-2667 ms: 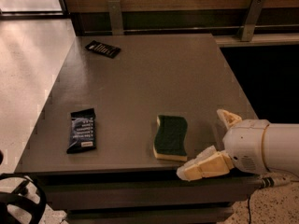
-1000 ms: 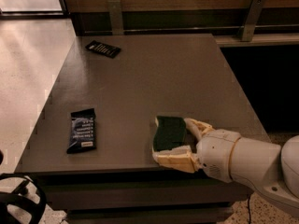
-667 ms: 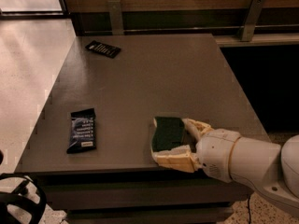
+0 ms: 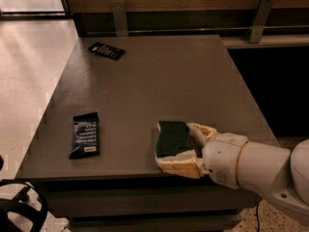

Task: Move sponge near rxbar chocolate

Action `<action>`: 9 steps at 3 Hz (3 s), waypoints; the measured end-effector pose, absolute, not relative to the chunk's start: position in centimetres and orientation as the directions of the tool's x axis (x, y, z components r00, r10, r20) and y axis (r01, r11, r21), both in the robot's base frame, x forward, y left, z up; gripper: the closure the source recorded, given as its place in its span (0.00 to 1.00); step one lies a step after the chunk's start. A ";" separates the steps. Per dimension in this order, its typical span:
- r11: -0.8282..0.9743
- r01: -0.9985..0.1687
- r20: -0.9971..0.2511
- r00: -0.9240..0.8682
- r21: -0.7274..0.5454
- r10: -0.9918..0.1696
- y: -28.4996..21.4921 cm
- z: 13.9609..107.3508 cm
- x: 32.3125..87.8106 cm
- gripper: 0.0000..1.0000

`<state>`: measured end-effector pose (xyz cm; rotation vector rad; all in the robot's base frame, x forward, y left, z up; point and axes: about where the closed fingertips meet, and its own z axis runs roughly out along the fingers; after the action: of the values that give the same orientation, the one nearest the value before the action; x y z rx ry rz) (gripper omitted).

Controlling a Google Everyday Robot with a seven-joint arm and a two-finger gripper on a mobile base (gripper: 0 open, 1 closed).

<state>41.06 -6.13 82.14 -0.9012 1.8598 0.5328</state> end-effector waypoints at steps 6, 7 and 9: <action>0.613 -0.776 -0.859 -0.205 -0.149 -0.468 -1.6 91.7 64.2 1.00; 0.613 -0.776 -0.859 -0.205 -0.149 -0.469 -1.6 91.7 64.2 1.00; 0.561 -0.816 -0.837 -0.204 -0.142 -0.508 -0.5 91.0 69.7 1.00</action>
Offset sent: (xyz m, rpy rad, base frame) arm 0.0976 -0.0124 0.0773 -0.1176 -0.0619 0.0545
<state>69.73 -0.55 90.99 -1.0778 1.8676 0.4173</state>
